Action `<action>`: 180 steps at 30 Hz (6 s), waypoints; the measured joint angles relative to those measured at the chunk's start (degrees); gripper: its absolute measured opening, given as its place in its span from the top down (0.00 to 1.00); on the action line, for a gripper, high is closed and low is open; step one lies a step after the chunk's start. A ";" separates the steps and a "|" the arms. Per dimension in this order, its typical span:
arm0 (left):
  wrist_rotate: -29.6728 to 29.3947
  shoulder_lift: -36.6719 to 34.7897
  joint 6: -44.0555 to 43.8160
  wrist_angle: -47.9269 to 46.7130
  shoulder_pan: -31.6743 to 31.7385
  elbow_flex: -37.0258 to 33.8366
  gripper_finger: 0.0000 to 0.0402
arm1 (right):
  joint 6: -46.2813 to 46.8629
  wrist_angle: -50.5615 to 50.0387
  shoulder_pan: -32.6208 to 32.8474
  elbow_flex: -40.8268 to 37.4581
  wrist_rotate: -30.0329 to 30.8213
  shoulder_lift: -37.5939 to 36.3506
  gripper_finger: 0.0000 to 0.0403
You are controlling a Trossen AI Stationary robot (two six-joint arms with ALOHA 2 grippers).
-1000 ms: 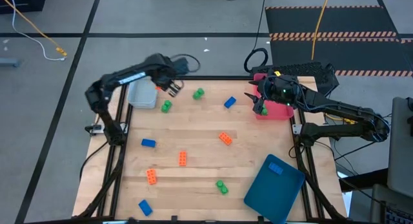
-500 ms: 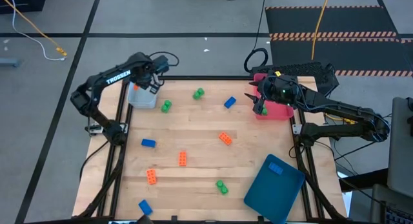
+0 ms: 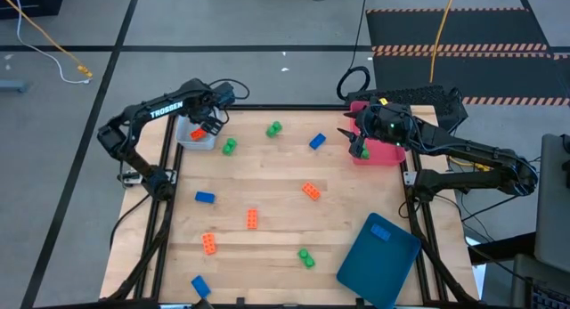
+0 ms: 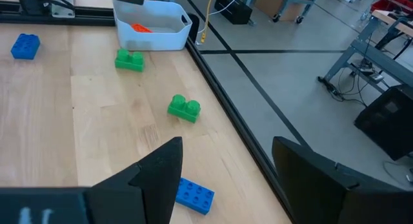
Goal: Sort & place blocks by color
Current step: Put the green gamepiece into the pink bin
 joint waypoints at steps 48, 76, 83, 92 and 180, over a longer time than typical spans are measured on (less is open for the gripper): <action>24.11 10.59 0.55 48.31 -16.55 -0.21 0.38 | -2.32 3.34 0.00 0.02 0.13 -1.95 0.42; 19.01 23.44 5.46 48.01 -13.63 6.89 0.38 | -3.85 7.06 0.00 0.02 0.11 -2.28 0.42; 19.87 24.33 5.66 52.26 -13.70 6.96 0.38 | -3.93 6.88 -0.01 -0.65 0.07 -2.11 0.42; 20.97 26.08 5.91 50.33 -14.13 6.83 0.40 | -4.37 9.21 -0.02 -0.72 0.11 -2.10 0.42; 3.85 0.25 23.89 59.14 -37.37 4.79 0.52 | -14.45 35.92 3.42 -15.23 11.24 0.93 0.71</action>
